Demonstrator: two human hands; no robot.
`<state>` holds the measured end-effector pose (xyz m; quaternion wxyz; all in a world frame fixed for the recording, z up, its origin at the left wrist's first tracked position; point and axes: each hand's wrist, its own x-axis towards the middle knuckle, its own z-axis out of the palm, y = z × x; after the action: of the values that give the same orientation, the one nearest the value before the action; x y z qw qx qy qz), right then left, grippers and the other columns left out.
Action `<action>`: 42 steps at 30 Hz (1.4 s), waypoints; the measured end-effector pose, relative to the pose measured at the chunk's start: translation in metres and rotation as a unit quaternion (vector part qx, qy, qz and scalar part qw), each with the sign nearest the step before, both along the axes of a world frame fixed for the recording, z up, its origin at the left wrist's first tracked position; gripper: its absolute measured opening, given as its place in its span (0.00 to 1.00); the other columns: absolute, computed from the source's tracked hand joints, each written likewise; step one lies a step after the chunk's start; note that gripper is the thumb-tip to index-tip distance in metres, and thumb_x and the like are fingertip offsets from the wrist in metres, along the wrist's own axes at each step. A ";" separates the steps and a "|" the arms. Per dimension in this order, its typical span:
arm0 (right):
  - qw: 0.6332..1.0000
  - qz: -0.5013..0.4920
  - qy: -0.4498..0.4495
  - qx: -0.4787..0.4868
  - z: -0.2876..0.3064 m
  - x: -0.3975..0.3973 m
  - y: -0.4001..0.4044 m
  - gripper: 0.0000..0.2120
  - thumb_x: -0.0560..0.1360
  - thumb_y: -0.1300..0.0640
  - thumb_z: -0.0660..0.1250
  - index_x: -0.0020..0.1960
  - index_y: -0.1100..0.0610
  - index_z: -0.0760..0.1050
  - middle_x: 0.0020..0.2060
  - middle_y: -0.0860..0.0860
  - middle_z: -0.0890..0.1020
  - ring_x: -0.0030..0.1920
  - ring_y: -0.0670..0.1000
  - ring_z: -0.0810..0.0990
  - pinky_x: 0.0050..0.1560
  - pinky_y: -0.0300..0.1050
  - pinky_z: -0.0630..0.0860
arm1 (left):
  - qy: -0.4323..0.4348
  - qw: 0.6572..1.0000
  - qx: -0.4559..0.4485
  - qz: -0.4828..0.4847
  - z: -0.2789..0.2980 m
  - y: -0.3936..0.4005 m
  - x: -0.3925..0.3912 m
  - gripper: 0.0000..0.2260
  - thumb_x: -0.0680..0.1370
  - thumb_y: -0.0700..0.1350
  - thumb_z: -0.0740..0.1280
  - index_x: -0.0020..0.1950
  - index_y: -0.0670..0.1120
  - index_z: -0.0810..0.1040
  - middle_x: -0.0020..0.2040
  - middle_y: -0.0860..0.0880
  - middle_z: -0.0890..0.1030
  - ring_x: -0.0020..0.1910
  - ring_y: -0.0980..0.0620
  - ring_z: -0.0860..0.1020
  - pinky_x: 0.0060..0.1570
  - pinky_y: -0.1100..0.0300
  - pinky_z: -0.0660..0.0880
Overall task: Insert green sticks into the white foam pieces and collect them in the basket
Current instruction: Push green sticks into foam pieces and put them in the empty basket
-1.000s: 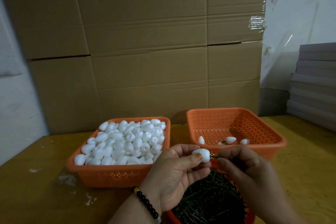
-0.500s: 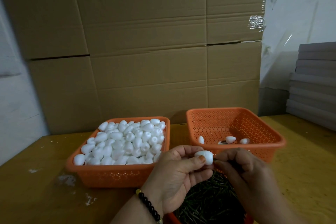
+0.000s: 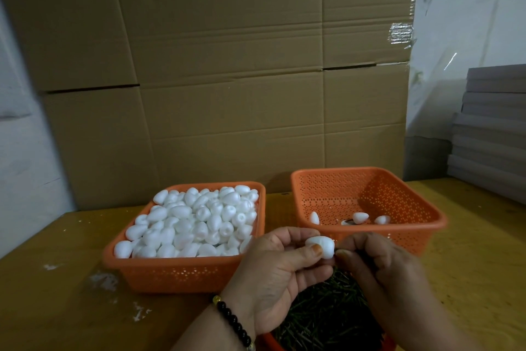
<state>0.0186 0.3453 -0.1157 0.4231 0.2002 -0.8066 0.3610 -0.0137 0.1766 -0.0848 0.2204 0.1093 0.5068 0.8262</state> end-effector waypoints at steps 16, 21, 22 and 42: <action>0.999 -0.014 -0.036 0.008 0.000 0.000 0.001 0.05 0.73 0.57 0.71 0.42 0.48 0.77 0.41 0.37 0.80 0.38 0.36 0.79 0.38 0.24 0.69 | 0.002 1.000 -0.008 0.012 -0.002 0.002 0.000 0.13 0.69 0.31 0.70 0.52 0.35 0.78 0.45 0.38 0.84 0.42 0.45 0.84 0.38 0.57 0.81; 0.996 0.029 -0.076 -0.035 -0.001 0.002 0.000 0.08 0.70 0.52 0.69 0.49 0.45 0.77 0.41 0.38 0.82 0.39 0.39 0.82 0.38 0.29 0.74 | -0.014 1.000 0.002 0.005 -0.001 0.002 0.000 0.16 0.67 0.33 0.71 0.54 0.35 0.77 0.45 0.39 0.84 0.41 0.47 0.84 0.37 0.57 0.81; 0.995 0.035 -0.080 -0.039 -0.001 0.002 0.000 0.10 0.70 0.53 0.70 0.50 0.44 0.76 0.40 0.39 0.82 0.38 0.40 0.82 0.37 0.30 0.74 | -0.018 1.000 0.006 0.004 -0.001 0.002 0.000 0.16 0.67 0.33 0.71 0.54 0.35 0.77 0.45 0.39 0.84 0.41 0.47 0.84 0.37 0.57 0.81; 0.998 0.019 -0.046 -0.024 0.001 0.004 -0.001 0.04 0.71 0.58 0.68 0.43 0.50 0.78 0.39 0.40 0.81 0.38 0.40 0.80 0.38 0.28 0.71 | -0.025 0.999 0.020 -0.020 -0.001 0.001 0.000 0.18 0.64 0.32 0.71 0.53 0.36 0.76 0.45 0.37 0.83 0.39 0.44 0.83 0.36 0.56 0.81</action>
<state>0.0221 0.3447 -0.1147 0.3836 0.1882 -0.8124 0.3968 -0.0138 0.1780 -0.0858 0.2478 0.1031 0.4822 0.8339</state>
